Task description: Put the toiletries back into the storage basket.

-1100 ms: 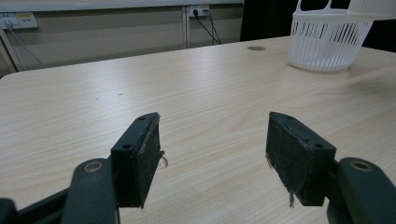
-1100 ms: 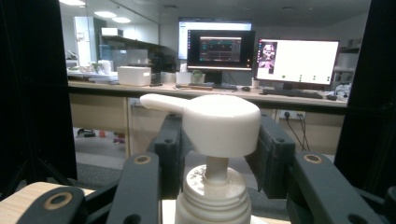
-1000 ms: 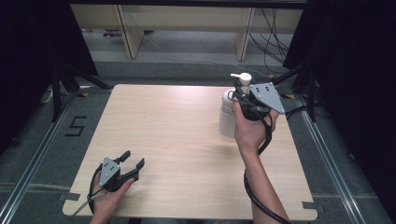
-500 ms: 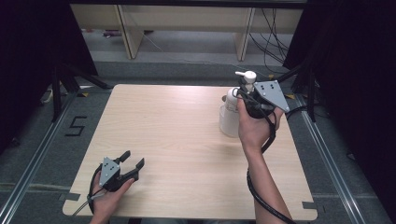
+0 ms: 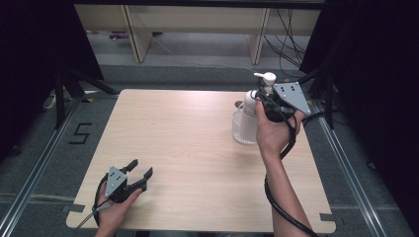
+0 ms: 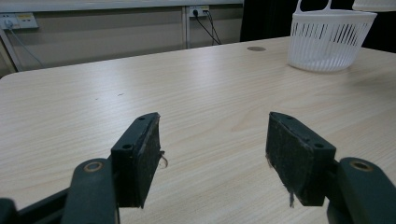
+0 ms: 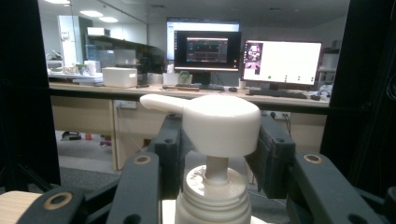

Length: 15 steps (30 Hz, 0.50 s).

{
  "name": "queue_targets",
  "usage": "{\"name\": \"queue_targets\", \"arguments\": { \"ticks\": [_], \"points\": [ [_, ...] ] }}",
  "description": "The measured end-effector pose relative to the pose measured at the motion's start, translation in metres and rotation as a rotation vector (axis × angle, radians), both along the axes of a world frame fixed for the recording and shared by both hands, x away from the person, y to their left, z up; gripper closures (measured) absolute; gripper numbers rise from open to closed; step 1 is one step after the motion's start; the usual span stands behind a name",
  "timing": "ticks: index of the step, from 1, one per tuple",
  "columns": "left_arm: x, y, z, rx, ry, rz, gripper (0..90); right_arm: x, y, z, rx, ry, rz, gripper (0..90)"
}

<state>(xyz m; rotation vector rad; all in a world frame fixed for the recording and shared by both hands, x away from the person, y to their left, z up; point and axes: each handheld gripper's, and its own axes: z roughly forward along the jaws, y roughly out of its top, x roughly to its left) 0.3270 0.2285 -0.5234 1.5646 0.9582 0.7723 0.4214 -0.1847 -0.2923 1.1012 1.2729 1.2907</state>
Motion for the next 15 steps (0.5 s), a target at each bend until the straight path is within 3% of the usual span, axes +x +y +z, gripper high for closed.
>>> {"name": "queue_targets", "arguments": {
  "ticks": [15],
  "points": [
    [0.0,0.0003,-0.0001,-0.003,-0.001,0.001,35.0,0.0079,-0.0049,0.003,-0.003,-0.006,-0.012,60.0]
  ]
}}
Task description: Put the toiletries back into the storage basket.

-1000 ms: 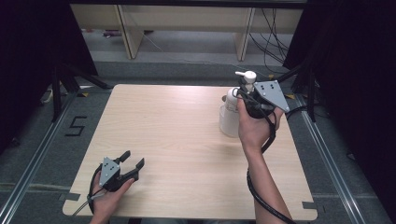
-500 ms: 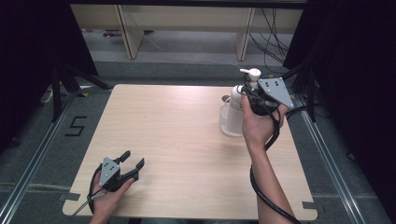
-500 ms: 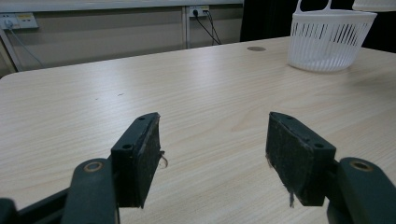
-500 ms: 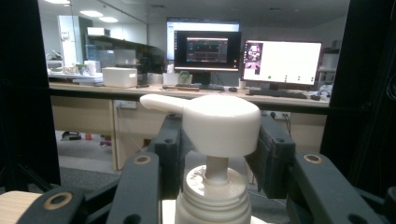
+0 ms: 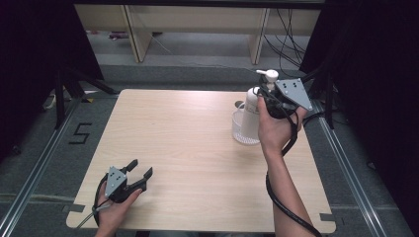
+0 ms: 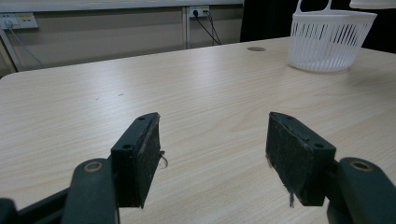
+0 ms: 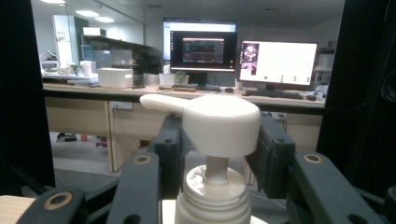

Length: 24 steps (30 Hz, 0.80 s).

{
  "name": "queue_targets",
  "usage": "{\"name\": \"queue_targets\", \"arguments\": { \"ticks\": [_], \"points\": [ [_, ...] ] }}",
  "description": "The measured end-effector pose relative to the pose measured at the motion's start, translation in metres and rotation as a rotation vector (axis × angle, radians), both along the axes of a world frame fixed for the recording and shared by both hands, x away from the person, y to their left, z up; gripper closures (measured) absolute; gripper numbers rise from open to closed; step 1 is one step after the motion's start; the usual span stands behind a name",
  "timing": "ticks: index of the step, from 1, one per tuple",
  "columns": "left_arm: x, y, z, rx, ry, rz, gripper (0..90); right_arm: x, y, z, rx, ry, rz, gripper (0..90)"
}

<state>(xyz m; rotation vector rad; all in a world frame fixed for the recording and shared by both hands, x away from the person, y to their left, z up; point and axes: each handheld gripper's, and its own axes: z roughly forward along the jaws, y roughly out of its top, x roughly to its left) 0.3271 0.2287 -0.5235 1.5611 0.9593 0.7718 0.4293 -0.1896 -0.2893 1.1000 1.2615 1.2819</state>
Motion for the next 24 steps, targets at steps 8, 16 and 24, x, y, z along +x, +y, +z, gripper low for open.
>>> {"name": "queue_targets", "arguments": {
  "ticks": [8,16,24],
  "points": [
    [0.0,0.0,0.0,0.0,0.0,0.0,35.0,0.004,-0.001,0.002,0.001,0.005,-0.005,60.0],
    [0.0,0.0,0.0,0.0,0.0,0.0,35.0,0.009,-0.001,0.005,-0.002,0.004,-0.004,60.0],
    [0.0,0.0,0.0,-0.001,0.0,0.001,35.0,0.014,-0.003,0.007,0.013,0.009,-0.015,60.0]
  ]
}}
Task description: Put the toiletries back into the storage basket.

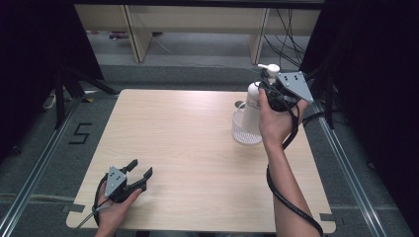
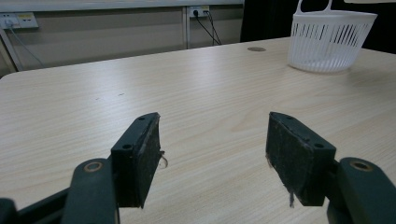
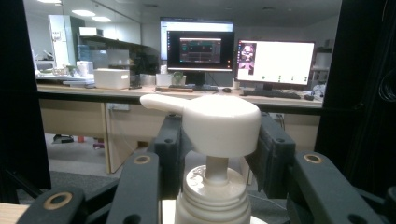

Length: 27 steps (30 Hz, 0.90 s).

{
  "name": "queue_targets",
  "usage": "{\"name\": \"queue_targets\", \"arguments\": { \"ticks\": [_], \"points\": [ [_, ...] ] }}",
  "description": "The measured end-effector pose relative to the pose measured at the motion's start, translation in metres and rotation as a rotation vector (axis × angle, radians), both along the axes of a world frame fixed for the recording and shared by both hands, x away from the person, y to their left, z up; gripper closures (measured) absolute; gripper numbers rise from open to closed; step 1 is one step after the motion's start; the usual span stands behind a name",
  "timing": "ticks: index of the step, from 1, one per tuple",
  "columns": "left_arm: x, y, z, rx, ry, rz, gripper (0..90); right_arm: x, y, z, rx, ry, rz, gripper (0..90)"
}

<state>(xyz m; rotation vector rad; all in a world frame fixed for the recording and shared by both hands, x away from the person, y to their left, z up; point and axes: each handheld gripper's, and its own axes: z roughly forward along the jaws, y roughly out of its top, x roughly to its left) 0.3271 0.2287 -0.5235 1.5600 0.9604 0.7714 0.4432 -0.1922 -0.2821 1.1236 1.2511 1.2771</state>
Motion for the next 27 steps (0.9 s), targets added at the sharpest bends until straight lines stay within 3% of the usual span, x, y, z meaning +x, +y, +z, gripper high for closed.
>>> {"name": "queue_targets", "arguments": {
  "ticks": [27],
  "points": [
    [0.0,0.0,0.0,-0.006,0.001,0.0,35.0,0.016,-0.002,0.005,-0.005,0.0,-0.008,60.0]
  ]
}}
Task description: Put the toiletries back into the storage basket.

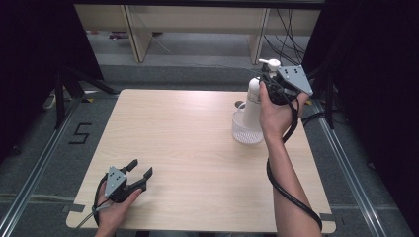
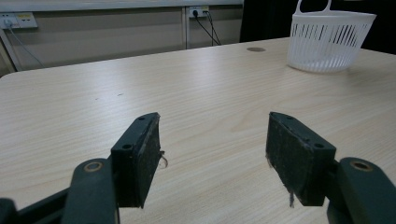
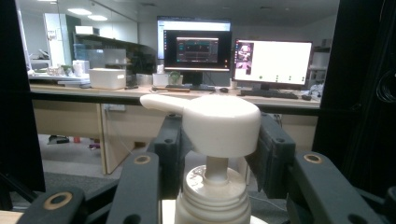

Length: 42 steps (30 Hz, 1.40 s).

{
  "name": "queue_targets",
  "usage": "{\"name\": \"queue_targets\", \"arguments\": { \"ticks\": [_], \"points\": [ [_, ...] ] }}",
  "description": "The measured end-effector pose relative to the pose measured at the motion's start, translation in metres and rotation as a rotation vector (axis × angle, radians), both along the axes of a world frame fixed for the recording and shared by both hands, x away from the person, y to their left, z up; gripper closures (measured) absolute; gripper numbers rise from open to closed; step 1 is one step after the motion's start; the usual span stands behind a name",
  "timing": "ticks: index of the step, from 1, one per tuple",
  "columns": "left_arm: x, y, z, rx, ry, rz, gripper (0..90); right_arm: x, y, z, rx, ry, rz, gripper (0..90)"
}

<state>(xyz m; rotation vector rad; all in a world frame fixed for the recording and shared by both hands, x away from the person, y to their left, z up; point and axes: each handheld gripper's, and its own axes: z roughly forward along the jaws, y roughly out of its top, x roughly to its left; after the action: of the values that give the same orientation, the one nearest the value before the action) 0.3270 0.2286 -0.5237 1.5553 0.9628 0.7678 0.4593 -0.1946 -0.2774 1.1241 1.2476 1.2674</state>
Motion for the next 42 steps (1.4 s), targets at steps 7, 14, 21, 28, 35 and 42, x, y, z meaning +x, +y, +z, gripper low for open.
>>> {"name": "queue_targets", "arguments": {
  "ticks": [7,14,21,28,35,42],
  "points": [
    [0.0,0.0,0.0,0.0,0.0,0.0,35.0,0.005,0.001,-0.001,0.001,0.005,0.001,60.0],
    [0.0,0.0,0.0,-0.001,-0.001,0.0,35.0,0.01,0.001,-0.003,-0.001,0.016,0.001,60.0],
    [0.0,0.0,0.0,0.002,-0.001,-0.001,35.0,0.017,0.0,-0.007,-0.007,0.031,-0.002,59.9],
    [0.0,0.0,0.0,0.002,0.0,-0.001,35.0,0.021,0.001,-0.007,0.001,0.043,0.004,59.9],
    [0.0,0.0,0.0,0.002,-0.001,-0.002,35.0,0.026,0.001,-0.009,0.001,0.058,0.007,59.9],
    [0.0,0.0,0.0,0.001,-0.001,-0.002,35.0,0.029,0.001,-0.013,0.004,0.069,0.006,59.9]
  ]
}}
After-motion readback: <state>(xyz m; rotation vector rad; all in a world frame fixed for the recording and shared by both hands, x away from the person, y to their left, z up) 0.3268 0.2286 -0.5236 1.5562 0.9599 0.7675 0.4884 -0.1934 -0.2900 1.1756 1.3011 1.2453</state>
